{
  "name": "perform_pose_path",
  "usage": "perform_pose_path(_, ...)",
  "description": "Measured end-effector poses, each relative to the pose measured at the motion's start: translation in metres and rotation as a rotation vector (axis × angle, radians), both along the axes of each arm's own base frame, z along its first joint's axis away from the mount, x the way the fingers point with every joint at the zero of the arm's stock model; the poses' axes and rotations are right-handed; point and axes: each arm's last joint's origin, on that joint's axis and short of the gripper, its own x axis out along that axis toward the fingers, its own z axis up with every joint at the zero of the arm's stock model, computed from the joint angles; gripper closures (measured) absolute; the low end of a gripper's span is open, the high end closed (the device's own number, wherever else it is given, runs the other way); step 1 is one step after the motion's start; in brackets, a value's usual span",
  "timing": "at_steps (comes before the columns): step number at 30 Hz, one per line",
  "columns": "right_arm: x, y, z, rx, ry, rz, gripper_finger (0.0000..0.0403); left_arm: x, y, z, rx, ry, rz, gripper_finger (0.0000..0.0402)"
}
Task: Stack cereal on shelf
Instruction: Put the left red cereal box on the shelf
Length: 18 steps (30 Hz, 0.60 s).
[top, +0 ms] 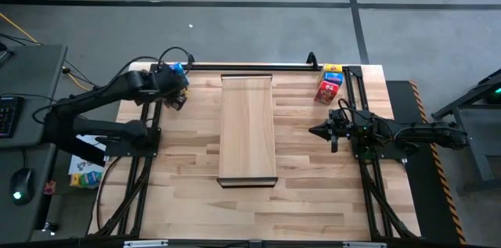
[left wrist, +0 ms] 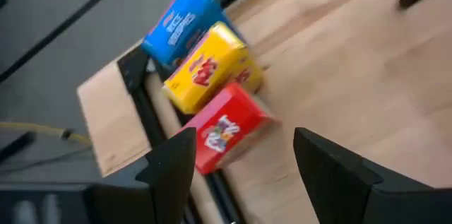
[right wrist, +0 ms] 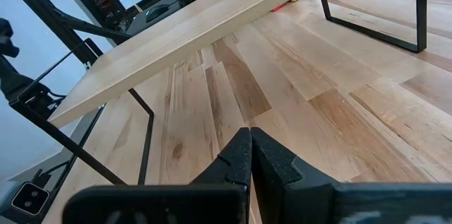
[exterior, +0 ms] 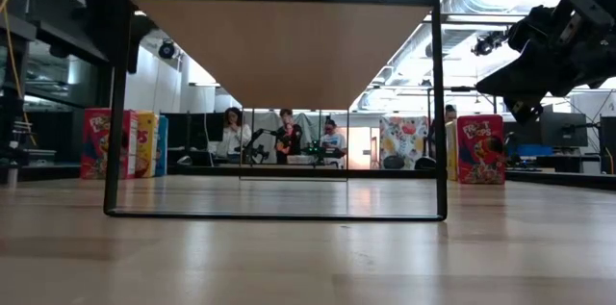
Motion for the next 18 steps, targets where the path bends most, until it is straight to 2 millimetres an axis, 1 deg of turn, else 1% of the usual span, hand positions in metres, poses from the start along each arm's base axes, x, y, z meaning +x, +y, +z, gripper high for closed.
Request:
perform_pose_path(6, 0.000, 0.000, 0.000, 0.000, -0.001, 0.000, 0.0402, 0.005, 0.021, -0.014, -0.126, 0.133, -0.028, 0.0172)
perform_pose_path(10, 0.000, 0.000, 0.000, 0.000, 0.000, 0.000, 0.0402, 0.010, 0.031, -0.025, -0.232, 0.177, -0.054, 0.0172)
perform_pose_path(18, 0.000, 0.000, 0.000, 0.000, 0.000, 0.000, 0.0402, 0.019, 0.041, -0.037, -0.253, 0.314, -0.132, 0.0172)
